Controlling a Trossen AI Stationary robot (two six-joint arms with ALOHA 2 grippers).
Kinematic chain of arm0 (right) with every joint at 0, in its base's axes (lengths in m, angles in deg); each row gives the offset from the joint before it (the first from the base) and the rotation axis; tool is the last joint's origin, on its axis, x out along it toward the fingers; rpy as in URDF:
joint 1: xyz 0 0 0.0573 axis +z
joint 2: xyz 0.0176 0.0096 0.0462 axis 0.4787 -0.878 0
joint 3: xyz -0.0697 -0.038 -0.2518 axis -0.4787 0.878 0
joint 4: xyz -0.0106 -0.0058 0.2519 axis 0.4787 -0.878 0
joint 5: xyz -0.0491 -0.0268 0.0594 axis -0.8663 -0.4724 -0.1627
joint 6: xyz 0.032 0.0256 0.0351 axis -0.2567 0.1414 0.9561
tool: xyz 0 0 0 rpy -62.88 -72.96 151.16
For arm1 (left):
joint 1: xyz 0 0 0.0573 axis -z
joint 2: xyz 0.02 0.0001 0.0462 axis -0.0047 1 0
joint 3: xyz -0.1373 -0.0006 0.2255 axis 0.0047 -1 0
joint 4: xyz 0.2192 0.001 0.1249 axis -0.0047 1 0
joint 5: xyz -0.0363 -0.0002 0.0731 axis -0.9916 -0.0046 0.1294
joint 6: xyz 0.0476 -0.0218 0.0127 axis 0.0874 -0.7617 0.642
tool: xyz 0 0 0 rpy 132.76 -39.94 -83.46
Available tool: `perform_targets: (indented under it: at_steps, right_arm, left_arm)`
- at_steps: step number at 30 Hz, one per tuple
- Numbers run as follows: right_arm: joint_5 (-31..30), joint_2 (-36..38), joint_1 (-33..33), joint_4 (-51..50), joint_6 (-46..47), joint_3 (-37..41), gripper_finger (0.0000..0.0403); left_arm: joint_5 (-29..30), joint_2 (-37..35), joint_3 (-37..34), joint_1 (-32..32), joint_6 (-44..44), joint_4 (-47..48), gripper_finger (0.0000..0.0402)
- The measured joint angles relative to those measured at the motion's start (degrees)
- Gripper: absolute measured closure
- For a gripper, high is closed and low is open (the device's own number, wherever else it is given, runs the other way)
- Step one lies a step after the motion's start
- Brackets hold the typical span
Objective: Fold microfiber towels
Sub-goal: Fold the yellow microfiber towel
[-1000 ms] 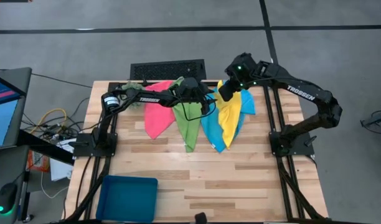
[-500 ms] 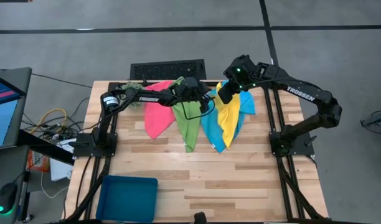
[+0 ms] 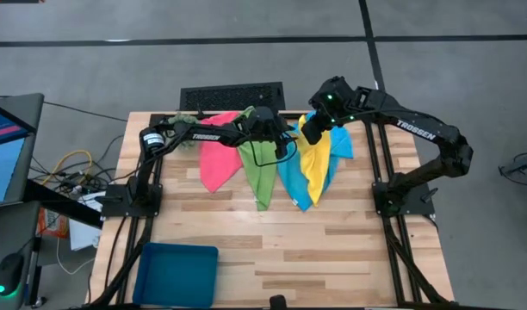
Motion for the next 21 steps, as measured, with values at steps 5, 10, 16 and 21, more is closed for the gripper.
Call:
perform_targets:
  at_steps: [5,10,16,21]
  right_arm:
    - [0.0,0.0,-0.1,0.0,0.0,0.0,0.0372]
    - [-0.2,0.0,-1.9,-0.1,-0.1,0.0,0.0372]
    - [-0.2,0.0,-5.3,-0.5,-0.5,0.0,0.0374]
    - [0.2,0.0,-7.0,-0.5,-1.4,0.0,0.0367]
  left_arm:
    - [-0.3,-0.2,1.0,0.5,-2.3,6.1,0.0362]
    - [-0.2,-3.0,3.9,1.7,-8.5,16.6,0.0395]
    - [4.5,-12.0,5.5,5.1,-11.5,31.5,0.0401]
    - [12.0,-21.1,6.3,8.4,-12.3,42.7,0.0401]
